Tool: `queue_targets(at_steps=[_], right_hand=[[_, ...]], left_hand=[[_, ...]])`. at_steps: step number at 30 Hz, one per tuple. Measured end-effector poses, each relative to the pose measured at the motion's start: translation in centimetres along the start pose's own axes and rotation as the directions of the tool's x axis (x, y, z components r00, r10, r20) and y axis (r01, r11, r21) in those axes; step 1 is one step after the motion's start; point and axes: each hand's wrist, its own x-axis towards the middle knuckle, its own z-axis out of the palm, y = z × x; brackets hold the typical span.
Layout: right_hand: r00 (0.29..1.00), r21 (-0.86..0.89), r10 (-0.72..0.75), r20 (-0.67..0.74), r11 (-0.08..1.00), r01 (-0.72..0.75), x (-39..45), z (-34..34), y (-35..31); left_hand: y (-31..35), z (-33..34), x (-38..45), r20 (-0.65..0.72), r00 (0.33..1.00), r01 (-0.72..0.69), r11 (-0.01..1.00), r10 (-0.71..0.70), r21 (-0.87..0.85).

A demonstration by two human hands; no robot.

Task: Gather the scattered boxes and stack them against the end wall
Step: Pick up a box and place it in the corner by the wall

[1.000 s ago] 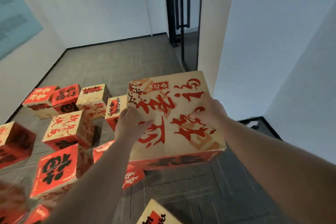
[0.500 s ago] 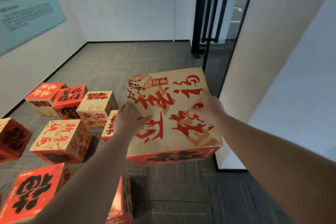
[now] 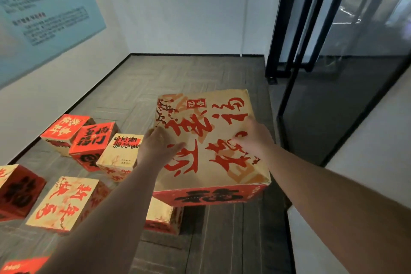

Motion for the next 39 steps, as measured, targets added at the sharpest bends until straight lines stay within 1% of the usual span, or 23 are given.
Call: queue_targets(at_steps=[3,7,9,12,15,19,21,24,26,30,33,36,39], right_hand=[[0.999,0.017,0.038,0.030,0.999,-0.038,8.6,0.3,-0.5],[1.000,0.022,0.028,0.005,0.999,-0.028,20.2,0.5,-1.7],[0.998,0.033,0.046,-0.030,0.998,-0.045,26.4,0.2,-2.6],[0.998,0.057,0.042,-0.052,0.998,-0.039,35.5,-0.4,-4.2],[0.997,0.031,0.038,-0.068,0.999,-0.036,43.8,-0.2,-5.3],[0.998,0.082,0.065,-0.008,0.995,-0.065,56.8,0.3,-6.1],[0.999,0.087,0.048,0.007,0.995,-0.049,63.5,1.0,-6.5],[0.999,0.062,-0.019,0.044,0.998,0.017,73.4,2.7,-8.5],[0.998,0.060,-0.032,0.046,0.998,0.030,79.4,3.8,-9.5],[0.996,0.035,-0.053,0.066,0.998,0.051,90.4,5.9,-11.6],[0.992,0.003,-0.084,0.089,0.996,0.084,98.7,7.6,-13.9],[0.991,0.001,-0.095,0.096,0.995,0.096,107.0,9.6,-16.7],[0.992,0.011,-0.079,0.094,0.997,0.079,115.3,11.5,-19.7]], left_hand=[[1.5,0.5,7.6,0.010,1.000,-0.007,1.000,0.007,-0.012],[4.0,1.7,19.6,0.014,1.000,0.020,0.994,-0.019,-0.104],[5.8,2.1,26.1,-0.001,1.000,-0.008,0.991,0.008,-0.133],[7.7,2.5,35.4,-0.031,0.999,-0.031,0.990,0.027,-0.135],[9.2,2.8,43.7,-0.024,1.000,-0.009,0.989,0.006,-0.146],[11.9,3.3,55.4,-0.037,0.999,-0.018,0.993,0.014,-0.115],[13.0,3.5,61.0,-0.054,0.998,0.015,0.995,-0.020,-0.097],[13.7,3.4,69.1,-0.088,0.991,0.095,0.989,-0.105,-0.109],[14.3,3.0,74.8,-0.103,0.987,0.115,0.989,-0.124,-0.089],[15.0,2.8,84.9,-0.086,0.979,0.172,0.978,-0.183,-0.120],[14.4,2.9,92.9,-0.075,0.971,0.212,0.961,-0.228,-0.176],[13.2,2.8,101.9,-0.062,0.970,0.218,0.955,-0.235,-0.200],[12.3,2.2,111.4,-0.045,0.979,0.186,0.957,-0.201,-0.224]])
